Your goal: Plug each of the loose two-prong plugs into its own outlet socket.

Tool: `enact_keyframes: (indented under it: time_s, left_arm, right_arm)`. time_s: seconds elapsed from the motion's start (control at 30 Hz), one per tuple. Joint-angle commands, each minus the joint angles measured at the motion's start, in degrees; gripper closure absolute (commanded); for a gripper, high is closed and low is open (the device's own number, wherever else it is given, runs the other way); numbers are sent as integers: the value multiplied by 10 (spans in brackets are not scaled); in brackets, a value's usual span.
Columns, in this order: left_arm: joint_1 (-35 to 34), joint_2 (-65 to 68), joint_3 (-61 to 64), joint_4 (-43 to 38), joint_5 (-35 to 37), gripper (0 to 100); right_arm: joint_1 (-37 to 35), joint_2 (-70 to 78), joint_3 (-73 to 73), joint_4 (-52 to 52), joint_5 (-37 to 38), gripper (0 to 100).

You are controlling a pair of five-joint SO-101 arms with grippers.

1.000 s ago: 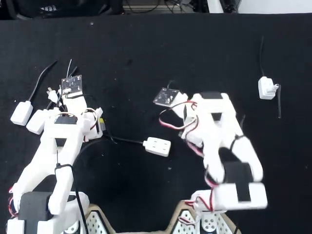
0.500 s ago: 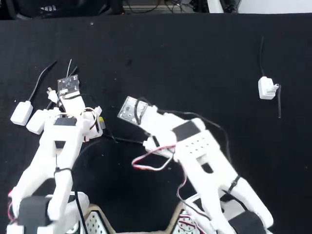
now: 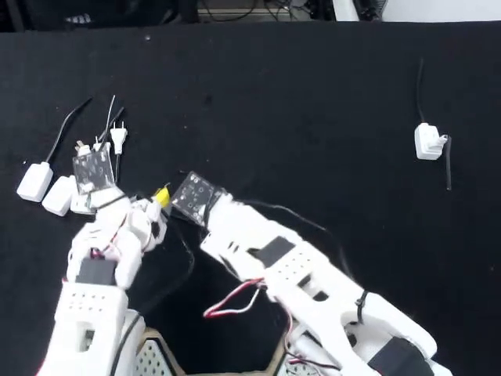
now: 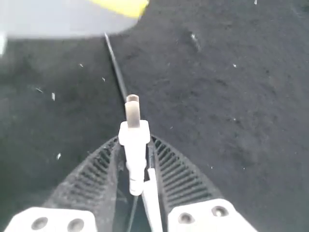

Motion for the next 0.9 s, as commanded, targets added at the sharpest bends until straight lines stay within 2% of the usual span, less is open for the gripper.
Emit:
enact_keyframes:
  time_s: [0.0,0.27,0.5,0.77,0.87]
  left_arm:
    - [35,-118,38,-11,-13,802]
    - [70,-243,59,67,-45,802]
    - [70,-273,72,78,-63,802]
    - [71,-273,84,78,-73,802]
    - [71,-273,84,78,-73,802]
  right_arm:
    - [-8,-22,9,-57,-24,987]
    - [-17,-27,24,-80,-22,987]
    - [-47,-36,33,-79,-18,987]
    - [-44,-222,111,-76,-18,988]
    - [-44,-298,127,-32,-18,988]
